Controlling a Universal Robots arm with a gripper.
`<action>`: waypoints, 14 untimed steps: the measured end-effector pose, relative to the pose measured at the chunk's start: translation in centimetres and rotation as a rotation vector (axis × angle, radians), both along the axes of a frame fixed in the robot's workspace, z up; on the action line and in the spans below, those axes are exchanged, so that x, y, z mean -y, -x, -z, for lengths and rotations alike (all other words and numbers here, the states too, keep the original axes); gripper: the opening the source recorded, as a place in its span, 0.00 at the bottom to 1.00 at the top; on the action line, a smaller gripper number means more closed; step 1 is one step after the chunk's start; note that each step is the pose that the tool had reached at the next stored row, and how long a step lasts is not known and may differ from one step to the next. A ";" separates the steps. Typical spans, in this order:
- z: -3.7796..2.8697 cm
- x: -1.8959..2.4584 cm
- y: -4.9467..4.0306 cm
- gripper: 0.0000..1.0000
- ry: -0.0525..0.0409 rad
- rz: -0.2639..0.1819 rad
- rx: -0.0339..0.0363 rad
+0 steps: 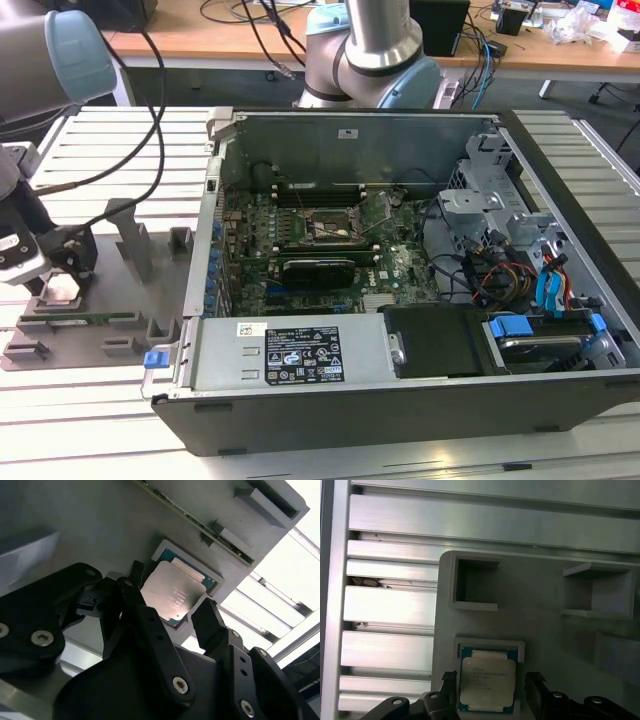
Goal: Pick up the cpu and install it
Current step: 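Pick up the cpu and move it towards the insertion slot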
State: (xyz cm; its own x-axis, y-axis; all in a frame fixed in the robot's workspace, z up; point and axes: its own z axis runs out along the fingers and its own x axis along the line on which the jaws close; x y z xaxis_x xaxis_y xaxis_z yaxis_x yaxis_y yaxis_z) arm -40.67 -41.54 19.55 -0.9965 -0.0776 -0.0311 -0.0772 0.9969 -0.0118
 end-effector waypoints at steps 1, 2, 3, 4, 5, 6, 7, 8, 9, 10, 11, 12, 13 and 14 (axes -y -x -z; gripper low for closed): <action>0.10 0.00 0.01 0.66 -0.0023 -0.005 -0.0001; 0.16 0.00 0.01 0.66 -0.0029 -0.007 -0.0001; 0.24 0.00 0.01 0.66 -0.0033 -0.008 -0.0001; 0.40 0.00 0.01 0.66 -0.0038 -0.010 -0.0002; 0.51 0.00 0.01 0.66 -0.0043 -0.011 -0.0002; 0.57 0.00 0.01 0.66 -0.0046 -0.011 -0.0003; 0.59 0.00 0.01 0.66 -0.0052 -0.011 -0.0002; 0.59 0.00 0.01 0.66 -0.0053 -0.011 -0.0001; 0.59 0.00 0.01 0.66 -0.0053 -0.011 -0.0001; 0.59 0.00 0.01 0.66 -0.0053 -0.011 -0.0001; 0.59 0.00 0.01 0.66 -0.0054 -0.011 0.0000; 0.60 0.00 0.01 0.66 -0.0054 -0.011 0.0000; 0.63 0.00 0.01 0.66 -0.0054 -0.011 -0.0001; 0.66 0.00 0.01 0.66 -0.0054 -0.011 -0.0001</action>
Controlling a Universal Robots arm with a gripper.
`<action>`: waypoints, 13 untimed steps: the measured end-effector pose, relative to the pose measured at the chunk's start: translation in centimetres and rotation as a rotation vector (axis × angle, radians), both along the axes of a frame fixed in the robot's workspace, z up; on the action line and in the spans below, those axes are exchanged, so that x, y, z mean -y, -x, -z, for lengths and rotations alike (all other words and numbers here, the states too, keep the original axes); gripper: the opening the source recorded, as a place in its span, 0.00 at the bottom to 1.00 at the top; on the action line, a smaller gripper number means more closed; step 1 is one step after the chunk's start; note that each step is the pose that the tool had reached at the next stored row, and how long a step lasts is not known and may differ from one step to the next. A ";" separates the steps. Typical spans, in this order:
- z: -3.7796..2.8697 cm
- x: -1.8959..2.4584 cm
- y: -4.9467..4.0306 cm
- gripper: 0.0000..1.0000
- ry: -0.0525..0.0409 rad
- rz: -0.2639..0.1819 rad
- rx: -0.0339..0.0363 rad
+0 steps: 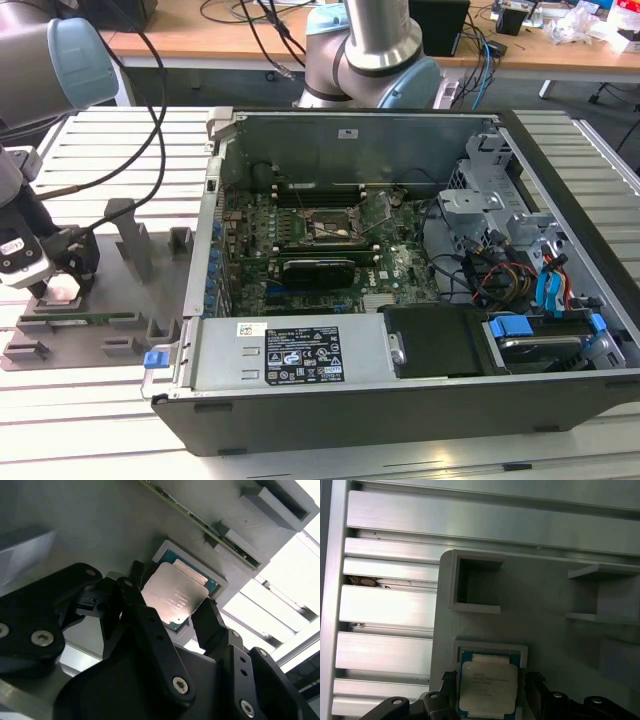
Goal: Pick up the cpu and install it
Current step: 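Pick up the cpu and move it towards the insertion slot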
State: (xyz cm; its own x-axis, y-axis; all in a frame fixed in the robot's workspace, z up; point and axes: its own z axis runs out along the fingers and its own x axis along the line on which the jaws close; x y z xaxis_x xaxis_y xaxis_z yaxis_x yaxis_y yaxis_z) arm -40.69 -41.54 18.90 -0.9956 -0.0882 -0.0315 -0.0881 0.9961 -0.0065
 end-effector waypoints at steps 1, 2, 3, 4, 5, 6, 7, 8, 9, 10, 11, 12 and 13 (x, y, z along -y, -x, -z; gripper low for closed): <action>0.02 0.00 0.00 0.66 0.0000 0.000 0.0000; 0.05 0.00 0.00 0.66 0.0001 0.000 -0.0001; 0.05 0.00 0.00 0.66 0.0001 0.000 -0.0001; 0.06 0.00 0.01 0.66 0.0000 0.000 0.0000; 0.06 0.00 0.01 0.65 0.0001 0.000 -0.0001; 0.07 0.00 0.01 0.58 0.0000 0.000 -0.0001; 0.07 0.00 0.01 0.55 0.0000 0.000 0.0000; 0.08 0.00 0.01 0.55 0.0001 0.000 0.0000; 0.09 0.00 0.02 0.55 0.0000 0.000 -0.0001; 0.09 0.00 0.02 0.55 0.0000 0.000 0.0000; 0.09 0.00 0.02 0.55 0.0000 0.000 0.0000; 0.10 0.00 0.02 0.55 0.0000 0.000 -0.0001; 0.10 0.00 0.02 0.55 0.0001 0.000 -0.0001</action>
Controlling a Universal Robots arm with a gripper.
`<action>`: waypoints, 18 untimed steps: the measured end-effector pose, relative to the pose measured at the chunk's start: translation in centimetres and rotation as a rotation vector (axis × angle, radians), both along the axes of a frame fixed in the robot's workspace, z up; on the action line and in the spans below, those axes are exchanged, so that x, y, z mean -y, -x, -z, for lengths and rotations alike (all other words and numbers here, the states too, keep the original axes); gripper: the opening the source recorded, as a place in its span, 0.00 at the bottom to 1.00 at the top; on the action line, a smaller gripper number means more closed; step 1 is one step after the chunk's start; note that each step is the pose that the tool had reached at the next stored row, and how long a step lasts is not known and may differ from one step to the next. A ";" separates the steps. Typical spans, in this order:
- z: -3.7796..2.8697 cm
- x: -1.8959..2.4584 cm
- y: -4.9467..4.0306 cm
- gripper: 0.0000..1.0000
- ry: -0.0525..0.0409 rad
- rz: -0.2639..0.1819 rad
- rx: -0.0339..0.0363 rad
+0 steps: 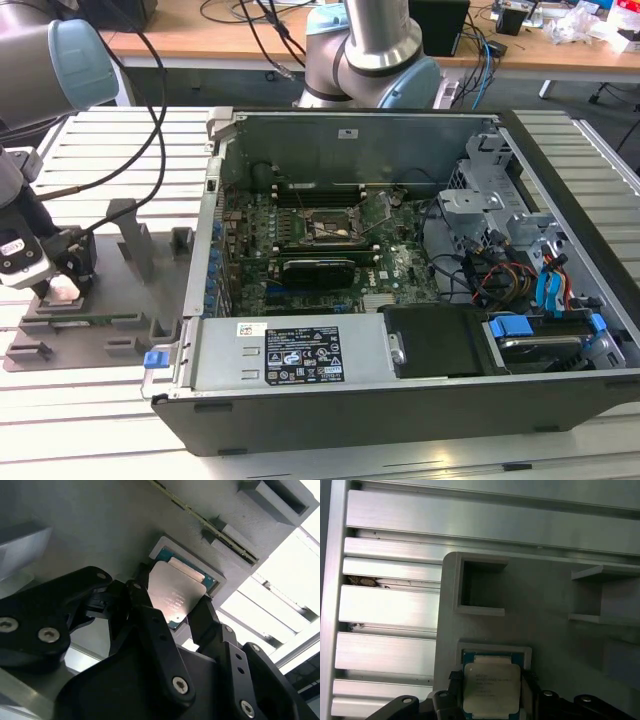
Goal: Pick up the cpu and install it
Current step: 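Pick up the cpu and move it towards the insertion slot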
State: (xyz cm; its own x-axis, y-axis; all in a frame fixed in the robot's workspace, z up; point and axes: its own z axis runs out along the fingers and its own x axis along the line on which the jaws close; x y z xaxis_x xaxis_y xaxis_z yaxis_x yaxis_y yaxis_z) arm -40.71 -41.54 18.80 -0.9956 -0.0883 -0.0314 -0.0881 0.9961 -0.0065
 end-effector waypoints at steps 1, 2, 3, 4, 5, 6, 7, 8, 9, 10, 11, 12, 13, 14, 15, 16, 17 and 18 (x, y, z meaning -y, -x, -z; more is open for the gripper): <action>0.01 0.00 0.00 0.55 0.0000 0.000 0.0001; 0.01 0.00 0.00 0.55 0.0000 0.000 0.0001; 0.02 0.00 0.01 0.55 0.0000 0.000 0.0001; 0.03 -0.01 0.01 0.55 0.0005 0.000 0.0001; -0.01 -0.01 0.00 0.55 0.0004 0.000 0.0003; -0.10 -0.01 0.00 0.55 0.0003 0.000 0.0006; -0.17 0.00 0.01 0.55 0.0005 0.000 0.0002; -0.23 0.00 0.00 0.55 0.0005 0.000 0.0003; -0.29 0.00 0.01 0.55 0.0006 0.000 0.0000; -0.35 0.00 0.01 0.55 0.0006 0.000 0.0001; -0.41 0.00 0.00 0.55 0.0004 0.000 0.0003; -0.44 0.00 0.00 0.55 0.0005 0.000 0.0002; -0.47 0.00 0.01 0.55 0.0005 0.000 0.0001; -0.53 0.00 0.01 0.55 0.0006 0.000 0.0000; -0.63 0.00 0.01 0.55 0.0006 0.000 0.0000; -0.72 0.00 0.01 0.55 0.0005 0.000 0.0001; -0.79 0.00 0.01 0.55 0.0005 0.000 0.0001; -0.86 0.00 0.01 0.55 0.0005 0.000 0.0002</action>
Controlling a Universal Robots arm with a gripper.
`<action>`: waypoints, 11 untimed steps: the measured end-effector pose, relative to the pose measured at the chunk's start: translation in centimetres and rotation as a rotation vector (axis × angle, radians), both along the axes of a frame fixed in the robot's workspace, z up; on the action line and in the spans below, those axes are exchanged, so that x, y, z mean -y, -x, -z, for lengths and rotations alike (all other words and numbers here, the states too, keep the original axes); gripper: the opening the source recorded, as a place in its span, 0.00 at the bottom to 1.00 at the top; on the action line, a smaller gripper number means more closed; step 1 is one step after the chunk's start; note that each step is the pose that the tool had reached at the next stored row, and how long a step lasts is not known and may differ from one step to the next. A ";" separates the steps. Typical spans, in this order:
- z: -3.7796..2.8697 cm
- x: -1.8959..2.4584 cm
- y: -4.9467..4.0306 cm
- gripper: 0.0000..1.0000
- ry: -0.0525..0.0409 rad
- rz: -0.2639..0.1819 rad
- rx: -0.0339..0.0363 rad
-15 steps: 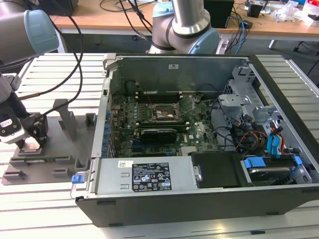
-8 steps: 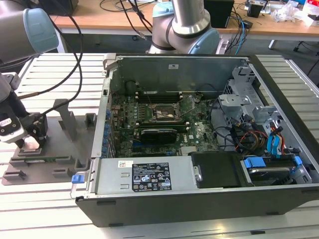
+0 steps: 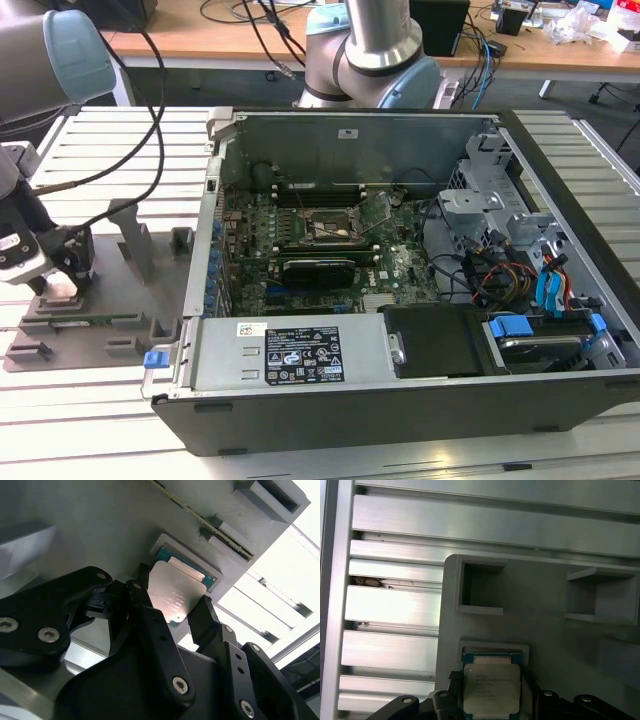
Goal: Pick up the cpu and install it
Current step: 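Pick up the cpu and move it towards the insertion slot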
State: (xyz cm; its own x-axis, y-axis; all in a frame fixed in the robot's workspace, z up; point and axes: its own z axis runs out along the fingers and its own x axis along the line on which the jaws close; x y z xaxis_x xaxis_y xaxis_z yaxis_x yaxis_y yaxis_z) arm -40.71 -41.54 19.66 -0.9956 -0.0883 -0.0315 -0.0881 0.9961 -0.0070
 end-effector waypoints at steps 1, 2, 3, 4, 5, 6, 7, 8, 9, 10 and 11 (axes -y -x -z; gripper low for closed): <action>-0.09 0.00 0.00 0.55 0.0001 0.000 -0.0002; -0.17 0.00 0.01 0.55 0.0002 0.000 -0.0002; -0.31 0.00 0.00 0.55 0.0001 0.000 -0.0001; -0.55 0.00 0.00 0.55 0.0001 0.000 -0.0001; -0.85 0.00 0.00 0.55 0.0001 0.000 -0.0001; -1.01 0.00 0.00 0.55 0.0001 0.000 0.0000; -1.12 0.00 0.00 0.55 0.0001 0.000 0.0000; -1.27 0.00 0.00 0.55 0.0001 0.000 0.0000; -1.56 0.00 0.00 0.55 0.0000 0.000 0.0000; -1.74 0.00 0.00 0.55 0.0001 0.000 0.0000; -1.96 0.00 0.00 0.55 0.0001 0.000 -0.0001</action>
